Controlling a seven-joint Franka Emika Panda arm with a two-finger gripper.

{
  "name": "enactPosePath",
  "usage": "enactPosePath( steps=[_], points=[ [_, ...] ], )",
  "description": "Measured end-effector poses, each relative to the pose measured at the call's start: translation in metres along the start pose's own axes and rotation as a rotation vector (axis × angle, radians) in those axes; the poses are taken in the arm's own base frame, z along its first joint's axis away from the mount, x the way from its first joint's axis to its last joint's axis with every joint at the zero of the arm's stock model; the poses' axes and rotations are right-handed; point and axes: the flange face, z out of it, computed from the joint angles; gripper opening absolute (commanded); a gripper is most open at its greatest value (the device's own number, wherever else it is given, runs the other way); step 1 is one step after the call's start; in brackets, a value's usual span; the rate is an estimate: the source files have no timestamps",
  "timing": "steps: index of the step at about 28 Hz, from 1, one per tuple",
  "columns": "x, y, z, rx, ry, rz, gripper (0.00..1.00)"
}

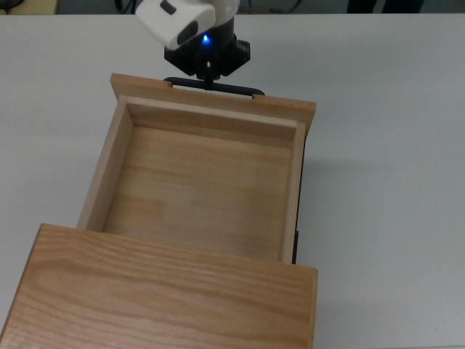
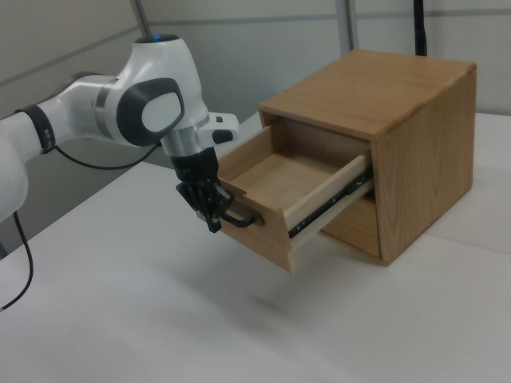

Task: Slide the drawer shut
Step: 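Move the gripper to the black handle of the open upper drawer, then push the drawer handle with the gripper into the wooden cabinet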

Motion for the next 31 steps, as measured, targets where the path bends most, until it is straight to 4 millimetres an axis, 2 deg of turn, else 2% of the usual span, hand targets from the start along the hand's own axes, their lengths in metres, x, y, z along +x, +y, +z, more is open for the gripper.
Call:
enactPosePath(
  steps=[11, 31],
  points=[
    [0.023, 0.007, 0.001, 0.005, 0.072, 0.024, 0.0],
    [0.085, 0.015, 0.012, 0.011, 0.427, 0.076, 0.0]
  ],
)
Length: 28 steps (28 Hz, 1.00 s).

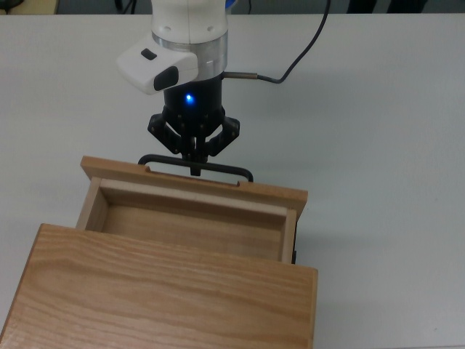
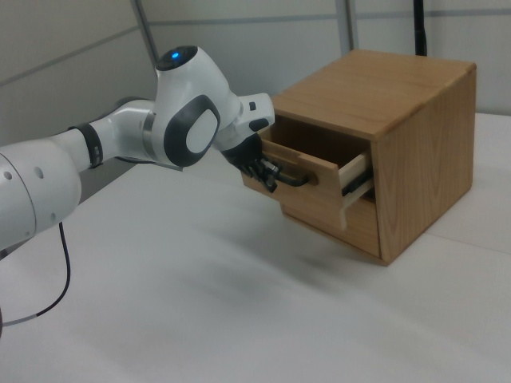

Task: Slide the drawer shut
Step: 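Push the drawer handle with the gripper into the wooden cabinet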

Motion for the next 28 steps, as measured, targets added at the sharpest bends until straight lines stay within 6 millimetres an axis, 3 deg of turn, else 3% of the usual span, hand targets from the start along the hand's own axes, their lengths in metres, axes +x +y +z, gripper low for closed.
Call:
enactPosePath(
  steps=[13, 28],
  points=[
    [0.031, 0.014, -0.009, 0.013, 0.261, 0.015, 0.0],
    [0.034, 0.015, 0.015, -0.012, 0.295, -0.015, 0.0]
  ],
)
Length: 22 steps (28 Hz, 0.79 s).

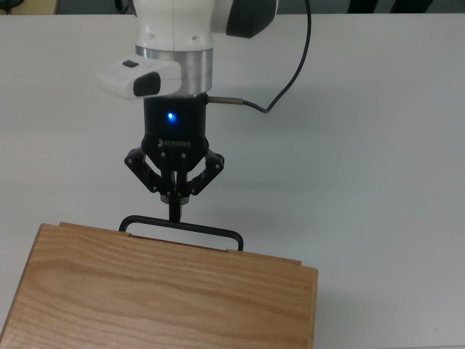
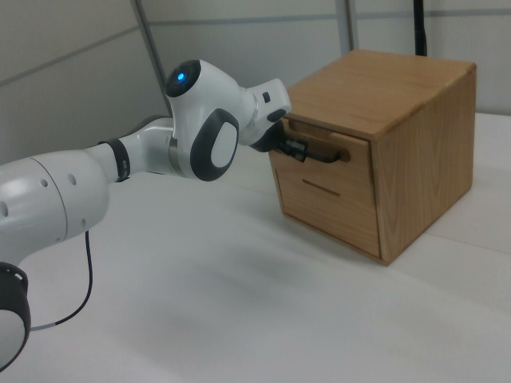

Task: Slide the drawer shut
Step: 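Push the drawer handle with the gripper into the wooden cabinet, then lift the gripper up and away from the closed drawer front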

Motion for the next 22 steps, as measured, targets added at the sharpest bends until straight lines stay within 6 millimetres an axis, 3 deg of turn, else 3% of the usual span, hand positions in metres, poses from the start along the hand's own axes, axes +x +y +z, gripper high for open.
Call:
enactPosePath(
  steps=[7, 14, 22],
  points=[
    [-0.003, -0.001, 0.011, 0.003, 0.011, -0.001, 0.0],
    [-0.004, 0.003, 0.009, -0.003, -0.008, 0.002, 0.0],
    [-0.014, 0.01, -0.023, -0.041, -0.262, 0.007, 0.0]
  ],
)
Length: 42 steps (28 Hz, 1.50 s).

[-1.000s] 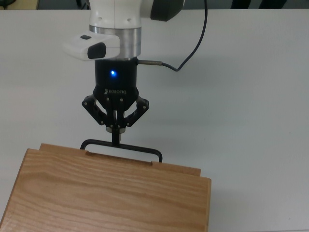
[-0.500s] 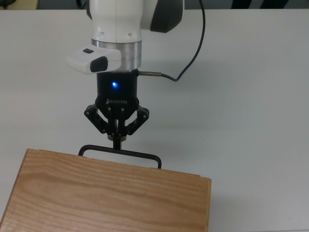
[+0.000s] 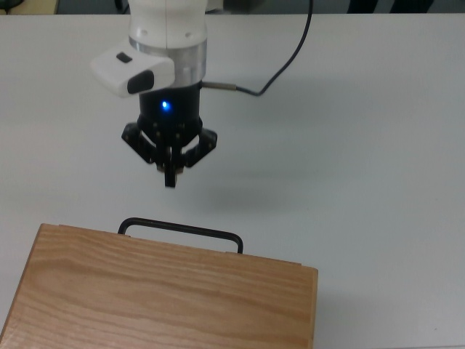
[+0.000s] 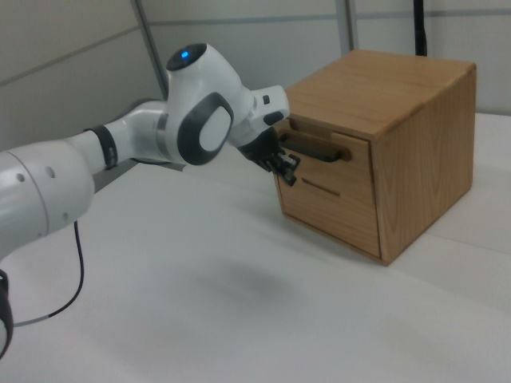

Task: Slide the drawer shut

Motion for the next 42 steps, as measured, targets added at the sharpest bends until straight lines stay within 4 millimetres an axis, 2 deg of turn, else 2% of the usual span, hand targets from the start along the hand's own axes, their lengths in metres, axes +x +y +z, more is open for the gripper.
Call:
enactPosePath(
  steps=[2, 5, 7, 10, 15, 16, 17, 18, 19, 20, 27, 42],
  points=[
    [-0.006, 0.001, -0.009, -0.007, -0.056, 0.0, 0.0],
    [-0.017, 0.002, -0.026, -0.018, -0.144, -0.003, 0.06],
    [-0.025, 0.002, -0.035, -0.023, -0.205, -0.02, 0.15],
    [-0.038, 0.004, -0.05, -0.026, -0.293, -0.065, 0.22],
    [-0.051, 0.007, -0.073, -0.024, -0.365, -0.105, 0.39],
    [-0.052, 0.007, -0.077, -0.023, -0.374, -0.109, 0.46],
    [-0.054, 0.008, -0.08, -0.023, -0.381, -0.114, 0.57],
    [-0.055, 0.008, -0.084, -0.023, -0.386, -0.118, 0.72],
    [-0.056, 0.008, -0.087, -0.022, -0.389, -0.12, 0.97],
    [-0.057, 0.009, -0.09, -0.023, -0.393, -0.121, 1.0],
    [-0.06, 0.008, -0.102, -0.022, -0.402, -0.123, 1.0],
    [-0.063, 0.007, -0.1, -0.02, -0.418, -0.134, 1.0]
  ],
)
